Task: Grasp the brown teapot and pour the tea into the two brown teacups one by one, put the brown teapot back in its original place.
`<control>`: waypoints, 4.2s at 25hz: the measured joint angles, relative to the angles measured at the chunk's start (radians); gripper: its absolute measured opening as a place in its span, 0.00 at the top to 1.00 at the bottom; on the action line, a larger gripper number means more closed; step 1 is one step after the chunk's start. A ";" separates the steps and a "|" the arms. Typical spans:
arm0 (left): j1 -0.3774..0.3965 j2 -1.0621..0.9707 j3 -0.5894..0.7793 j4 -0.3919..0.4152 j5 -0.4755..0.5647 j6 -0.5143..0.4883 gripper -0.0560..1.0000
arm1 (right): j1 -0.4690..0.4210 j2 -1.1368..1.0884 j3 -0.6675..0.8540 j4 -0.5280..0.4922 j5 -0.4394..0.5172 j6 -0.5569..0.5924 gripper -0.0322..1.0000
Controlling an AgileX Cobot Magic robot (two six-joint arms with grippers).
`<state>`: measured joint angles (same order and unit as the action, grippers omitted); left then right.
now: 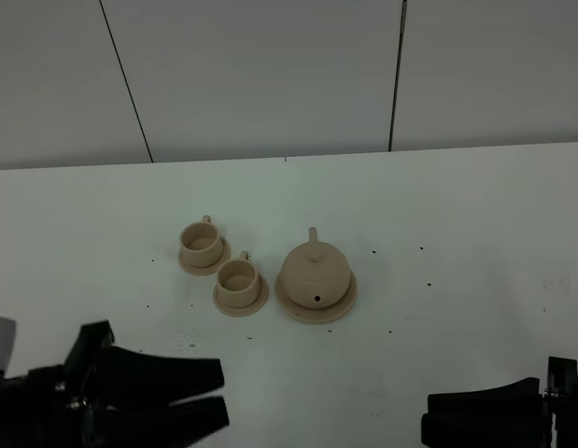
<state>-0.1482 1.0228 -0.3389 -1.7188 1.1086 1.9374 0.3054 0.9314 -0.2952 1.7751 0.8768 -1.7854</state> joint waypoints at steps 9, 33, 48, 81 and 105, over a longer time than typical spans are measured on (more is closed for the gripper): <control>0.000 -0.434 -0.139 0.497 -0.597 -0.608 0.82 | 0.000 0.000 0.000 0.038 0.003 -0.033 0.78; 0.000 -0.719 -0.147 1.583 -0.278 -1.774 0.88 | 0.000 0.000 0.000 0.038 -0.061 -0.142 0.73; 0.000 -0.719 -0.157 1.538 -0.259 -1.786 0.87 | 0.000 0.000 0.000 0.038 -0.060 -0.142 0.73; 0.000 -0.863 -0.166 1.672 -0.065 -1.901 0.84 | 0.000 0.000 -0.001 0.039 -0.135 -0.142 0.73; 0.000 -0.863 -0.166 1.672 -0.065 -1.901 0.82 | 0.000 0.654 -0.857 -0.789 -0.282 0.933 0.73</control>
<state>-0.1482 0.1597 -0.5053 -0.0465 1.0432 0.0368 0.3054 1.5856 -1.1519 0.9863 0.5946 -0.8528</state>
